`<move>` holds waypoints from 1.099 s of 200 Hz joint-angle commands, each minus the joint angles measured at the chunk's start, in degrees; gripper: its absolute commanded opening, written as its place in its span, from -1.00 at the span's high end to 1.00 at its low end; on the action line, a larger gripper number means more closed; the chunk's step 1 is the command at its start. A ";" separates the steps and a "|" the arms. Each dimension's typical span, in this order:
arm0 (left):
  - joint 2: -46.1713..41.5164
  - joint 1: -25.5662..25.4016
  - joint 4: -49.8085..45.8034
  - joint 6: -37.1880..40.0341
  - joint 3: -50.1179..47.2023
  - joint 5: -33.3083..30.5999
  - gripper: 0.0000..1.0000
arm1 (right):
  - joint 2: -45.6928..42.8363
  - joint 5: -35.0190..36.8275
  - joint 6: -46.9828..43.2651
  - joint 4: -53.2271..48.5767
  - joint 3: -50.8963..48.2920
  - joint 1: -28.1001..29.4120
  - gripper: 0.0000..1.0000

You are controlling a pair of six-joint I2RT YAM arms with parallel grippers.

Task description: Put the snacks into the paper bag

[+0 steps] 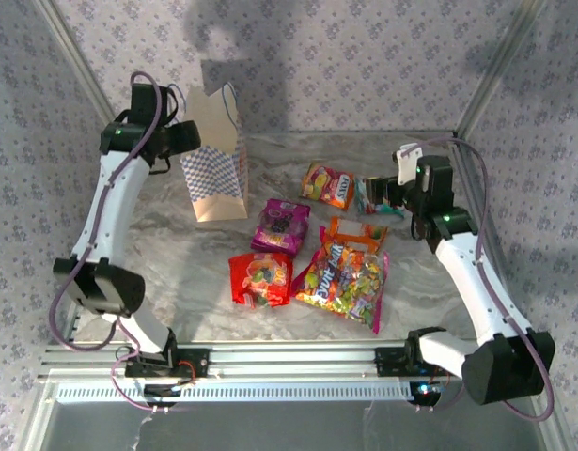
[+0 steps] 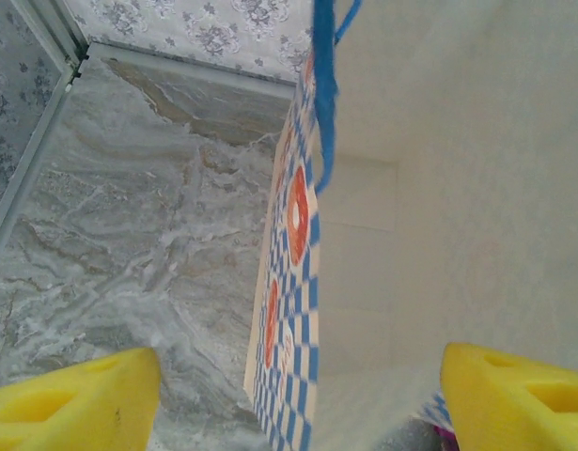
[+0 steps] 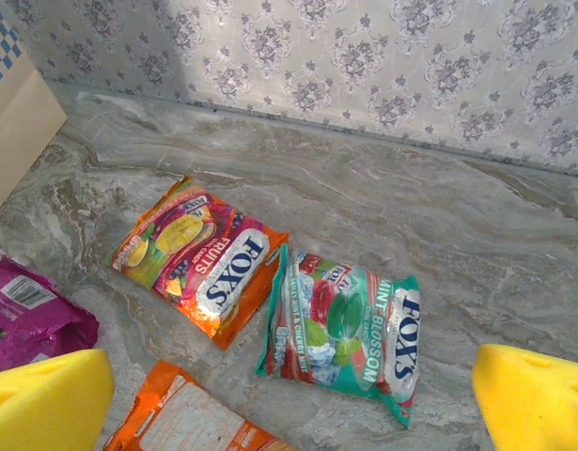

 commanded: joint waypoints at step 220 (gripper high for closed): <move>17.97 0.84 -8.78 0.06 20.77 -0.67 0.25 | 1.58 4.15 1.76 1.26 -1.34 2.83 -1.00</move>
